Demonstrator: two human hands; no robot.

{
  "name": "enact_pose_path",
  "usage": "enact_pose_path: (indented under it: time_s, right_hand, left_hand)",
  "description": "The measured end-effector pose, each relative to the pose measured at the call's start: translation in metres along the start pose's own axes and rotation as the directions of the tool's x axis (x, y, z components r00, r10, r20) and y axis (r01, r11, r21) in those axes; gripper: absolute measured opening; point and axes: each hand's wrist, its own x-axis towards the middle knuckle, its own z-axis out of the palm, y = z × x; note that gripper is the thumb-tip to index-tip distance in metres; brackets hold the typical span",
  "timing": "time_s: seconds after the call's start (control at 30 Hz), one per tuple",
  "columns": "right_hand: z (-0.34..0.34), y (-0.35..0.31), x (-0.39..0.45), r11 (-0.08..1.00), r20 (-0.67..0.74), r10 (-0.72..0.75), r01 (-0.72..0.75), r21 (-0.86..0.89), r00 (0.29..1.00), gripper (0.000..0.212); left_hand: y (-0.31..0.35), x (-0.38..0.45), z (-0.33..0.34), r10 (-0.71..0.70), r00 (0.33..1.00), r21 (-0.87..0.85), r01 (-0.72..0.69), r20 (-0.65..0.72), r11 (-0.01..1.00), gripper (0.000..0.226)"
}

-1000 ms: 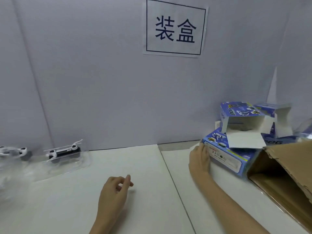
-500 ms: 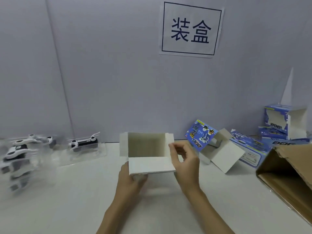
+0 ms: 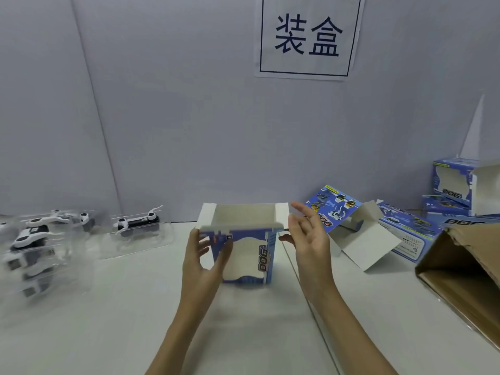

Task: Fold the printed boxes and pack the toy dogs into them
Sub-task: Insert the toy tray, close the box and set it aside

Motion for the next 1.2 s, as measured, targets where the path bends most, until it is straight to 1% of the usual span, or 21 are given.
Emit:
enact_pose_path:
  time_s: [0.03, 0.13, 0.2, 0.27, 0.37, 0.4, 0.47, 0.5, 0.53, 0.6, 0.63, 0.7, 0.8, 0.87, 0.9, 0.97, 1.03, 1.13, 1.2]
  right_hand:
    - [0.001, 0.0, -0.001, 1.0, -0.007, 0.002, -0.002, 0.005, 1.0, 0.028]
    - [0.005, 0.0, -0.003, 0.999, -0.013, -0.005, 0.004, -0.035, 1.0, 0.021]
    - [0.006, 0.0, -0.004, 0.996, 0.0, -0.012, 0.012, -0.089, 1.0, 0.029]
    - [0.008, 0.002, -0.005, 0.99, 0.044, -0.002, 0.008, -0.139, 0.999, 0.043]
    - [0.011, 0.003, -0.01, 0.993, 0.161, 0.028, -0.009, -0.12, 0.987, 0.067]
    - [0.013, 0.003, -0.013, 0.994, 0.205, 0.021, 0.001, -0.108, 0.979, 0.071]
    - [0.017, 0.002, -0.018, 0.995, 0.272, 0.012, 0.015, -0.099, 0.962, 0.072]
    - [0.019, 0.002, -0.021, 0.994, 0.279, 0.017, 0.015, -0.112, 0.96, 0.071]
    - [0.02, 0.001, -0.022, 0.991, 0.264, 0.017, 0.018, -0.13, 0.964, 0.072]
    - [0.022, 0.0, -0.023, 0.988, 0.221, 0.003, 0.032, -0.151, 0.975, 0.083]
    - [0.023, -0.002, -0.023, 0.987, 0.208, -0.011, 0.044, -0.154, 0.978, 0.085]
    - [0.023, -0.003, -0.021, 0.984, 0.184, -0.056, 0.085, -0.154, 0.981, 0.072]
    - [0.025, -0.005, -0.02, 0.988, 0.173, -0.077, 0.098, -0.119, 0.982, 0.049]
    - [0.025, -0.008, -0.019, 0.992, 0.173, -0.071, 0.087, -0.091, 0.982, 0.041]
    - [0.024, -0.011, -0.018, 0.994, 0.171, -0.061, 0.075, -0.077, 0.983, 0.041]
    - [0.022, -0.013, -0.014, 0.997, 0.165, -0.028, 0.039, -0.065, 0.986, 0.041]
    - [0.02, -0.011, -0.012, 0.997, 0.139, 0.005, 0.005, -0.076, 0.99, 0.036]
    - [0.019, -0.004, -0.011, 0.998, 0.089, 0.025, -0.019, -0.064, 0.996, 0.037]
    - [0.02, -0.002, -0.011, 0.998, 0.1, 0.009, -0.004, -0.055, 0.995, 0.039]
  left_hand:
    - [0.001, 0.0, -0.001, 0.002, 1.0, -0.003, -0.002, -0.011, 1.0, 0.044]
    - [0.002, -0.001, -0.003, -0.013, 1.0, 0.017, 0.014, -0.026, 1.0, 0.059]
    - [0.005, -0.002, -0.001, -0.01, 1.0, 0.029, 0.01, -0.027, 1.0, 0.067]
    - [0.007, -0.001, 0.002, 0.005, 1.0, 0.032, -0.004, -0.012, 0.999, 0.074]
    - [0.009, -0.001, 0.003, -0.008, 0.999, 0.015, 0.007, 0.05, 1.0, 0.073]
    - [0.011, -0.001, 0.002, -0.023, 0.997, 0.001, 0.023, 0.072, 1.0, 0.071]
    - [0.015, -0.002, 0.002, -0.021, 0.993, -0.004, 0.022, 0.118, 1.0, 0.056]
    - [0.017, -0.003, 0.002, -0.015, 0.99, 0.0, 0.015, 0.142, 1.0, 0.053]
    - [0.018, -0.003, 0.002, -0.011, 0.986, 0.001, 0.011, 0.164, 1.0, 0.057]
    - [0.016, -0.003, 0.003, -0.033, 0.982, -0.003, 0.034, 0.184, 0.999, 0.068]
    - [0.016, -0.003, 0.004, -0.05, 0.982, -0.01, 0.053, 0.182, 0.999, 0.068]
    - [0.019, -0.002, 0.005, -0.057, 0.985, -0.026, 0.062, 0.162, 0.998, 0.055]
    - [0.025, -0.003, 0.006, -0.016, 0.989, -0.03, 0.021, 0.145, 0.999, 0.031]
    - [0.03, -0.004, 0.009, -0.015, 0.989, -0.07, 0.026, 0.147, 0.997, 0.023]
    - [0.033, -0.004, 0.01, -0.029, 0.989, -0.105, 0.044, 0.144, 0.993, 0.023]
    - [0.038, -0.004, 0.013, -0.088, 0.989, -0.188, 0.11, 0.122, 0.976, 0.037]
    - [0.042, -0.005, 0.016, -0.111, 0.988, -0.254, 0.136, 0.109, 0.958, 0.039]
    - [0.044, -0.007, 0.018, -0.074, 0.994, -0.275, 0.092, 0.075, 0.957, 0.031]
    - [0.045, -0.006, 0.017, -0.046, 0.998, -0.277, 0.059, 0.051, 0.959, 0.049]
